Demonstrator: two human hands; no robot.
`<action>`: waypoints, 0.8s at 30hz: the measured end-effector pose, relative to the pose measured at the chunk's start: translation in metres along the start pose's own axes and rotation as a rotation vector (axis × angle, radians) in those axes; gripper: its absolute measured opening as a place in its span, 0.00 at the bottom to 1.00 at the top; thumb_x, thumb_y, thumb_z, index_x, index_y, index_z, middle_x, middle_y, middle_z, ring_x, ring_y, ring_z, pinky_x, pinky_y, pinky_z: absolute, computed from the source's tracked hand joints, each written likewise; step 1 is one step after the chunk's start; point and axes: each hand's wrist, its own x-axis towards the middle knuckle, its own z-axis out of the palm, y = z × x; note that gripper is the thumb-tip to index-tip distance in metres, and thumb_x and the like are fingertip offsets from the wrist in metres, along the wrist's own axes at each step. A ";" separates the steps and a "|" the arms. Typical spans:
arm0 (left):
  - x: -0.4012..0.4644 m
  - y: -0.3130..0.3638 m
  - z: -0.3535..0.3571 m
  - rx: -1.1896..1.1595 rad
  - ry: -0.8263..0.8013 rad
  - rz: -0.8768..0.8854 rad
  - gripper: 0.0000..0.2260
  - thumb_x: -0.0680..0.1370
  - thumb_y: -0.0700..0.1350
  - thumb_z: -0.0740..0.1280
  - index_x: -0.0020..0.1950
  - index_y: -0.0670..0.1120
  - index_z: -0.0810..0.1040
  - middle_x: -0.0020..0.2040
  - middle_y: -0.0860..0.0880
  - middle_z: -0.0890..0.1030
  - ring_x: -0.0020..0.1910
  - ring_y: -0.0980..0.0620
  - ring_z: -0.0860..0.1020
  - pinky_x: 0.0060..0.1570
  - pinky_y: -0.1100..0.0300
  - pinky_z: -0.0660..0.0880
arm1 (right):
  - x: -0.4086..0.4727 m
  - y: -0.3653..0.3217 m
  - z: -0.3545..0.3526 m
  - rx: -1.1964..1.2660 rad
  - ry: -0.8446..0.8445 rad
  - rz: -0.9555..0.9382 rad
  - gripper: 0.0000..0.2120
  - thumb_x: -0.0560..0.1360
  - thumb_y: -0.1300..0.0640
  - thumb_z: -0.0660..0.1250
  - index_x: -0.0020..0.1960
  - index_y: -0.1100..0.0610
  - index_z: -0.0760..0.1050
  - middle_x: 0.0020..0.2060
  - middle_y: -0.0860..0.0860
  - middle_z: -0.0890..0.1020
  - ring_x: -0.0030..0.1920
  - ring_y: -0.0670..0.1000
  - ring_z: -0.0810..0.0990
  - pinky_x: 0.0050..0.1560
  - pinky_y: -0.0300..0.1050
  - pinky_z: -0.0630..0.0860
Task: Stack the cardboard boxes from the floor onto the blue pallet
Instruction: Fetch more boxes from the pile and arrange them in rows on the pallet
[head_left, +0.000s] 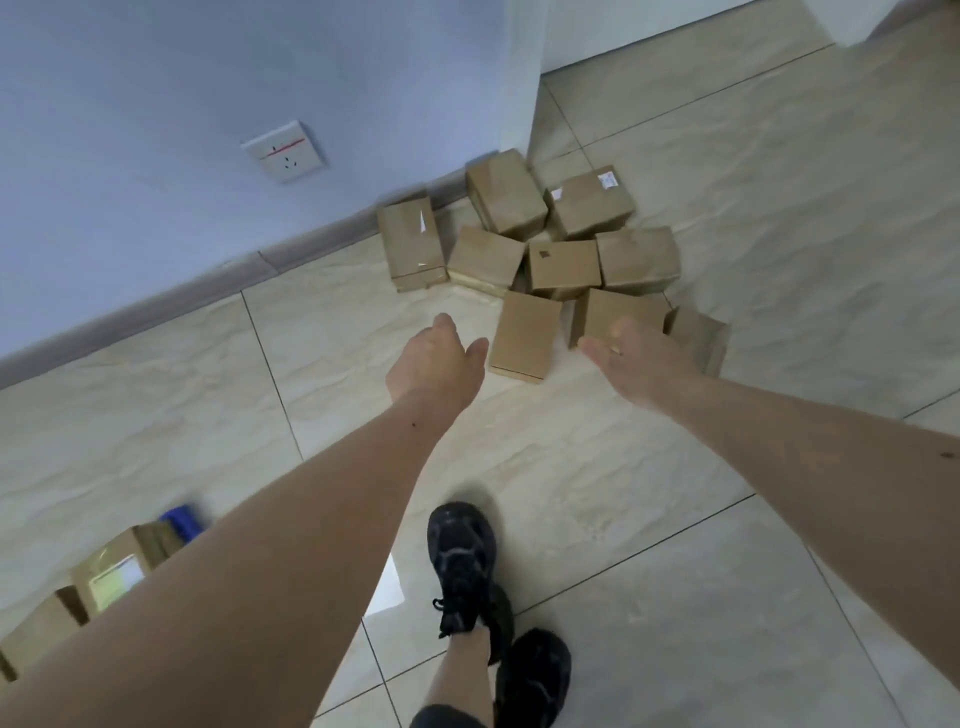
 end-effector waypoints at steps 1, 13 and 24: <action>0.009 0.005 0.001 0.004 -0.006 0.010 0.19 0.80 0.57 0.58 0.64 0.46 0.69 0.56 0.46 0.78 0.55 0.46 0.76 0.42 0.54 0.69 | 0.009 0.000 -0.002 0.005 -0.004 0.003 0.26 0.81 0.40 0.55 0.68 0.59 0.69 0.56 0.55 0.75 0.52 0.54 0.73 0.49 0.47 0.69; 0.127 0.015 0.066 0.007 -0.072 0.050 0.21 0.81 0.58 0.58 0.67 0.46 0.69 0.64 0.48 0.69 0.56 0.47 0.76 0.46 0.54 0.70 | 0.131 -0.001 0.045 0.028 -0.104 0.085 0.25 0.82 0.42 0.55 0.68 0.60 0.68 0.57 0.57 0.76 0.58 0.57 0.75 0.56 0.50 0.71; 0.218 0.005 0.185 -0.088 -0.240 0.020 0.26 0.81 0.60 0.52 0.73 0.44 0.63 0.68 0.43 0.68 0.66 0.41 0.70 0.63 0.46 0.68 | 0.238 0.039 0.159 0.250 -0.099 0.231 0.34 0.80 0.38 0.55 0.76 0.60 0.56 0.66 0.62 0.73 0.65 0.63 0.73 0.62 0.54 0.69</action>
